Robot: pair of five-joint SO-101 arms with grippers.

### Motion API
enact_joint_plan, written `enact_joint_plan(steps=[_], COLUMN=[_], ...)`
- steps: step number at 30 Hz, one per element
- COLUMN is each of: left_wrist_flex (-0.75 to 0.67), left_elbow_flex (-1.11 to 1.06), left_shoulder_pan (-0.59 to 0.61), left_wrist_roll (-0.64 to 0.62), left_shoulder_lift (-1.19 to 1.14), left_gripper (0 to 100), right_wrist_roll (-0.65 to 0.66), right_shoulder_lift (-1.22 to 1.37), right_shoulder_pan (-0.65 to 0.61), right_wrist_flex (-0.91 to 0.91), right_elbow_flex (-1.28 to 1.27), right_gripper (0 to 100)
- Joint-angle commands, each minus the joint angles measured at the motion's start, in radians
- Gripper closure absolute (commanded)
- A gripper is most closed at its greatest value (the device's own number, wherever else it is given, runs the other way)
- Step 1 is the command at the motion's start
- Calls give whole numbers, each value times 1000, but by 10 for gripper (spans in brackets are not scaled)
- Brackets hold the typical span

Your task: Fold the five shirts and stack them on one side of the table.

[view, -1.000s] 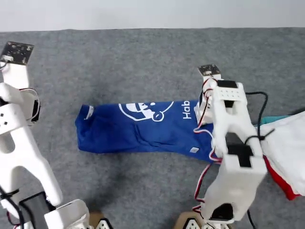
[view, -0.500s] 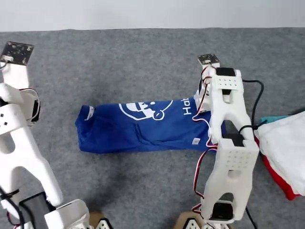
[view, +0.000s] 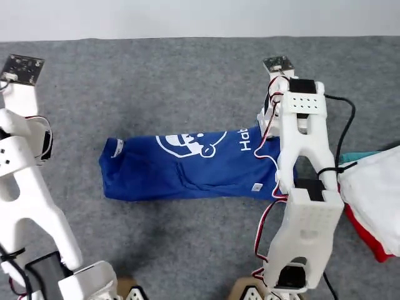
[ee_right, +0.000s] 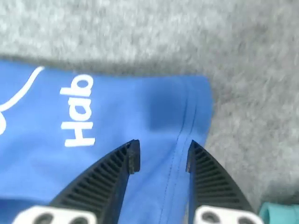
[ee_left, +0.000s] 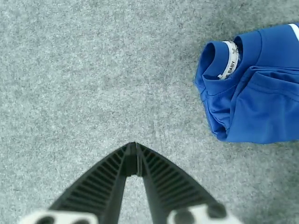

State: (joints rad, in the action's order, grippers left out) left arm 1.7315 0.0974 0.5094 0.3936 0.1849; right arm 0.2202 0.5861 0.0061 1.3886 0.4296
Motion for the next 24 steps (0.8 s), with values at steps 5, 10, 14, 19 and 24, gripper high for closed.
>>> enact_joint_plan(steps=[5,10,14,19,24], left_wrist_flex=[21,21,21,21,21], left_elbow_flex=[19,19,19,19,19], left_shoulder_pan=[6,6,6,6,6], left_wrist_roll=[2,2,2,2,2], left_shoulder_lift=[41,41,41,41,41], left_gripper=[998,998,998,998,998], right_wrist_roll=[-6,-6,-6,-17,-87], right_shoulder_lift=[130,68,-35,-122,-119], right_shoulder_pan=[1,-5,-5,1,1], right_wrist_flex=[-128,-102,-41,71,176], right_elbow_flex=[52,54,54,54,46], right_gripper=[829,829,829,829,790])
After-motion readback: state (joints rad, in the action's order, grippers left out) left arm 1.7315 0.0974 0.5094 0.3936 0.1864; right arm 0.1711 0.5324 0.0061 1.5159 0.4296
